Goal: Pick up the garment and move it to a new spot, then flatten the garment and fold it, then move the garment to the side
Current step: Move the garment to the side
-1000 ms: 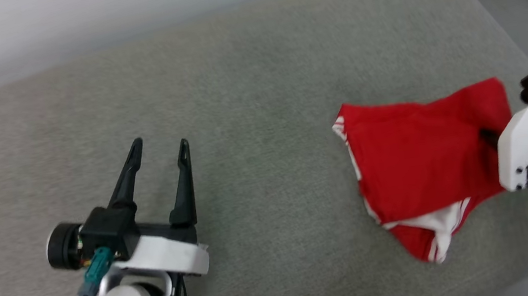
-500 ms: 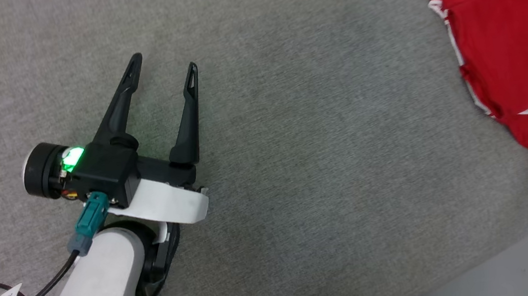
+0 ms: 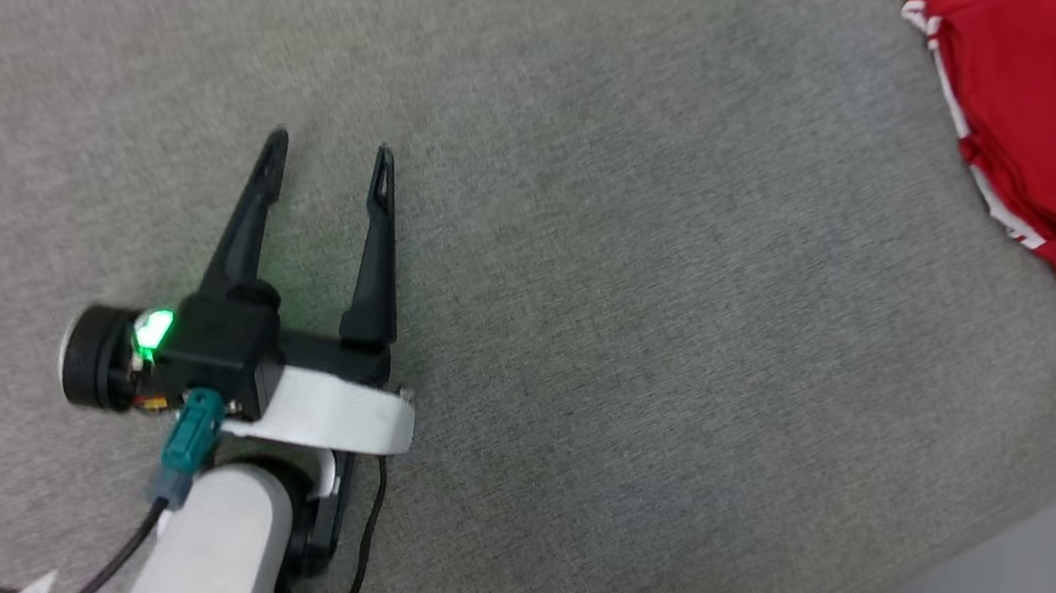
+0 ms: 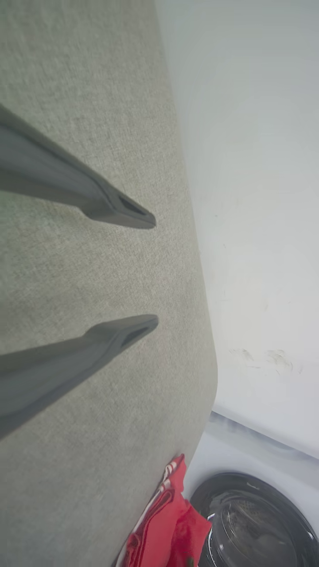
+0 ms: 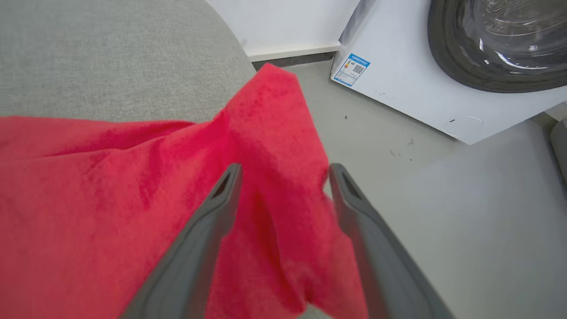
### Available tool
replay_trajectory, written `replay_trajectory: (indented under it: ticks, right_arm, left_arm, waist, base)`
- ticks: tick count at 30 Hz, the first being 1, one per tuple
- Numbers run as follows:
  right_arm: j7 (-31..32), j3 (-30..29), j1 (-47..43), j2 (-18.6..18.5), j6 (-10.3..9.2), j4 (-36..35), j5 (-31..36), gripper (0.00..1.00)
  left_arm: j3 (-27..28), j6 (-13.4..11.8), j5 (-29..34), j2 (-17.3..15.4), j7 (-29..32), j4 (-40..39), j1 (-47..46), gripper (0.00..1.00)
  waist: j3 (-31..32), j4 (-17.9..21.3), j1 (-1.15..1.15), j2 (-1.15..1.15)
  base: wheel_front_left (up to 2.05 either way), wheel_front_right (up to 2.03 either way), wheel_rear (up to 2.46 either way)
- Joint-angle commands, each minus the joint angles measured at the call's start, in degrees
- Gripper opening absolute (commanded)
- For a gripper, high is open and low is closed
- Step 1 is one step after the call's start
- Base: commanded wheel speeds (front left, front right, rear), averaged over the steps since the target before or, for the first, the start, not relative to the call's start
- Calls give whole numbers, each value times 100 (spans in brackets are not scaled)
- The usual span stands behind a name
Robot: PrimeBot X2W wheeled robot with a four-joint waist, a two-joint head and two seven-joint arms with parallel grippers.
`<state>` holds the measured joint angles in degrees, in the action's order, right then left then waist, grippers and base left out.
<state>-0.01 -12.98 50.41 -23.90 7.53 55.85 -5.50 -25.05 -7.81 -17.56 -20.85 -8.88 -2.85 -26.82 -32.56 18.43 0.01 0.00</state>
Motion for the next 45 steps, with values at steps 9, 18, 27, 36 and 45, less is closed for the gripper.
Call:
replay_trajectory:
  ticks: [9, 18, 27, 36, 45]
  right_arm:
    - [-571, -15, -923, 148, -8, -476, 126, 100]
    - [-456, 382, -2573, 870, -8, -2043, -99, 100]
    - [-386, 886, -4014, 1513, -8, -3823, -449, 100]
    - [-255, 1188, -4999, 1876, -8, -5223, -373, 100]
    - [19, 1260, -5663, 2006, -8, -5908, -280, 100]
  left_arm:
    - [123, -219, -416, 282, -392, 516, 864, 100]
    - [378, -426, -810, 489, -544, 833, 1681, 100]
    - [650, -485, -1050, 590, -606, 979, 2193, 100]
    - [937, -579, -914, 445, -636, 1002, 2602, 100]
    - [961, -546, -821, 384, -640, 1030, 3044, 100]
  waist:
    - [1488, -196, -1, 0]
    - [2550, -579, -1, 0]
    - [3102, -1132, -1, 0]
    - [3400, -1547, -1, 0]
    - [3648, -1561, -1, 0]
  base:
    - [0, 0, 0]
    - [0, 0, 0]
    - [0, 0, 0]
    - [0, 0, 0]
    - [0, 0, 0]
